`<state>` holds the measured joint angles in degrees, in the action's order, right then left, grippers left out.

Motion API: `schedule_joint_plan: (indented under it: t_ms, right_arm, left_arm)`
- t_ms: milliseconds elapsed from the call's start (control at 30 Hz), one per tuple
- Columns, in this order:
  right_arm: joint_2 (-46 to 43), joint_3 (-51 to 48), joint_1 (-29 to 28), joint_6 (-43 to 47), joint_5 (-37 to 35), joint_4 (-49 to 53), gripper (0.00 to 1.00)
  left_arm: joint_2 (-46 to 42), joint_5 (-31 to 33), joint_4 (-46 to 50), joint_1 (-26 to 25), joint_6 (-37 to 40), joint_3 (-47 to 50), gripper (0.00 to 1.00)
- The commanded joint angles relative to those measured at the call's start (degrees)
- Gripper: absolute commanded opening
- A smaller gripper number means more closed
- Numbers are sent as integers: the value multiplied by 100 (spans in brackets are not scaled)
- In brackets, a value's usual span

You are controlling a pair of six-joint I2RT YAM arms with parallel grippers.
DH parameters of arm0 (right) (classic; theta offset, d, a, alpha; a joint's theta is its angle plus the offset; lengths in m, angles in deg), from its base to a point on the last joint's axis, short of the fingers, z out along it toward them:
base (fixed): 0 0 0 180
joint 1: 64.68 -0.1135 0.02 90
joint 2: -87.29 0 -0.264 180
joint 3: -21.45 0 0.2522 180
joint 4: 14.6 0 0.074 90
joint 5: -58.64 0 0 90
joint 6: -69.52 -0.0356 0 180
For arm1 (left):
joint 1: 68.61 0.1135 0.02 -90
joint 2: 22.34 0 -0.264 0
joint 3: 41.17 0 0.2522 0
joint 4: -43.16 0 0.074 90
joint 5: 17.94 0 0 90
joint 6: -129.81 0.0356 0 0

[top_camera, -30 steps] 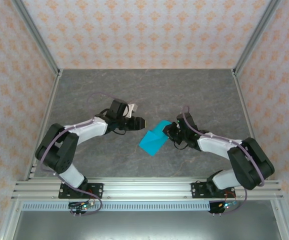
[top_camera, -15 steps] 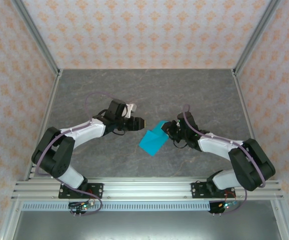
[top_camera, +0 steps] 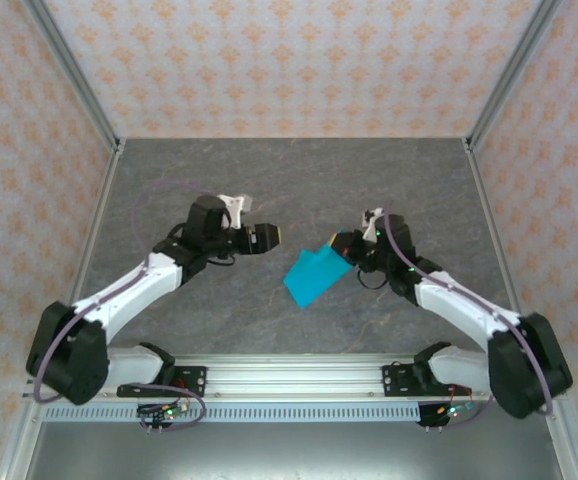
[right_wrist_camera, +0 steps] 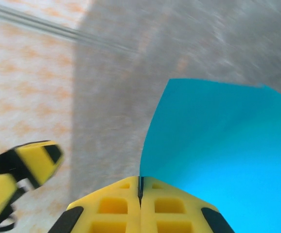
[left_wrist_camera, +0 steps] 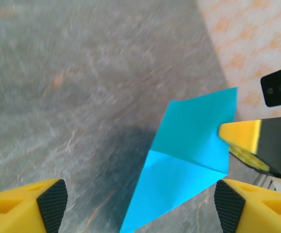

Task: Fold a paper plane with a square sheet of paper (fold left side to right side)
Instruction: Turn over the paper at the center of the table.

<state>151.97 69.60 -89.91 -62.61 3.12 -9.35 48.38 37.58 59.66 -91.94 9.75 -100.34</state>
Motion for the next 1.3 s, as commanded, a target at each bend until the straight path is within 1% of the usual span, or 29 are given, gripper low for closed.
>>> schedule_joint_plan:
  t_ms: [0, 33, 67, 100, 200, 267, 500, 700, 833, 1033, 1200, 1267]
  right_arm:
    - [-608, 627, 158, 733, 939, 55, 0]
    - [-722, 767, 204, 806, 1101, 52, 0]
    - [-835, 910, 242, 874, 1303, 17, 0]
    - [-877, 1148, 264, 958, 1514, 10, 0]
    - [-777, 1810, 278, 1024, 2133, -83, 0]
    - [-653, 2177, 269, 981, 2365, -176, 0]
    - [-186, 3059, 254, 886, 2660, -177, 0]
    - [64, 3378, 202, 833, 2748, -205, 0]
    - [137, 3466, 152, 750, 2834, -308, 0]
    - [151, 3583, 74, 669, 2897, -386, 0]
    - [163, 3625, -69, 539, 2916, -571, 0]
    - [180, 3639, -128, 507, 2915, -614, 0]
  left_arm:
    - [-557, -164, -193, 162, -368, -10, 89]
    - [-693, -298, -335, 225, -539, -10, 93]
    - [-799, -521, -680, 314, -790, 12, 97]
    - [-862, -779, -1014, 404, -1038, -9, 99]
    - [-923, -1332, -1804, 492, -1478, -199, 100]
    - [-944, -1585, -2352, 488, -1733, -280, 100]
    - [-1189, -1878, -3321, 469, -1916, -390, 100]
    - [-1275, -1843, -3473, 254, -1864, -440, 99]
    - [-1270, -1776, -3087, 55, -1507, -585, 99]
    - [-1195, -1738, -2781, 0, -1252, -654, 99]
    - [-1104, -1790, -2911, -119, -1230, -629, 98]
    - [-1096, -1841, -3030, -176, -1238, -629, 95]
